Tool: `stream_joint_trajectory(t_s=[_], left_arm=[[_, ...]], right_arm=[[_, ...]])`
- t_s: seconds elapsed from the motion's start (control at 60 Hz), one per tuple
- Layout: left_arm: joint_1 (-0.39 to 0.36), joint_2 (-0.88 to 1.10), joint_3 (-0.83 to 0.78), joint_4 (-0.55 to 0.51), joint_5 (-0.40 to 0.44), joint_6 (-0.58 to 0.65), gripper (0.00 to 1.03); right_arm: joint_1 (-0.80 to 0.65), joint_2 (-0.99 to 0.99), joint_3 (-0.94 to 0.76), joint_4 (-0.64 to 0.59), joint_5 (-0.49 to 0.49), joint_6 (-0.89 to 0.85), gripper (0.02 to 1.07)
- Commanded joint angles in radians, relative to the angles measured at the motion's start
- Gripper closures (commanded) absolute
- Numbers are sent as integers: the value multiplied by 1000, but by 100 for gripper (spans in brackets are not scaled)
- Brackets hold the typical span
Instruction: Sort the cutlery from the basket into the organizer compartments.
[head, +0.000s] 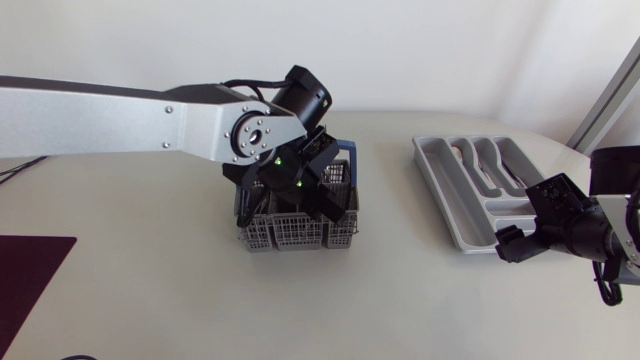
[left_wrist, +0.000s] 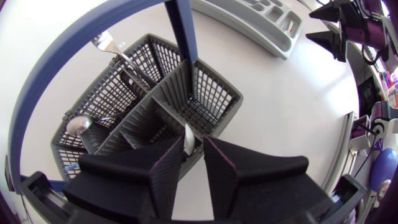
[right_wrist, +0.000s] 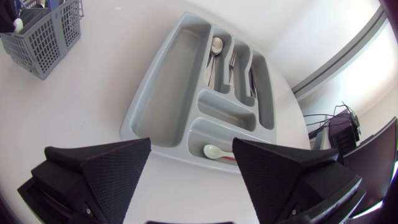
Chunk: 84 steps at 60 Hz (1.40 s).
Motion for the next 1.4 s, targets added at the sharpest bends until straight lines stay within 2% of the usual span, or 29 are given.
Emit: stream_joint_trajectory(t_s=[0.0,0.117,0.217,0.483,0.983,1.133,1.383], left_arm=[[-2,35,23,8,-14,-26,85],[2,35,20,15,-17,-26,89],[5,29,14,28,-17,-26,99],[45,-42,-51,76,-10,-34,100],[116,-240,-124,97,210,-62,100],[139,-315,-118,97,300,-65,100],[133,-378,-92,68,457,-53,100]], right_arm=[[13,-18,-28,-8,10,15,13],[19,-30,-35,-10,13,15,13],[30,-44,-43,-11,20,16,13],[48,-65,-54,-13,35,21,13],[137,-147,-35,-82,72,53,13],[214,-231,-23,-132,43,76,13],[358,-334,54,-230,-96,121,13]])
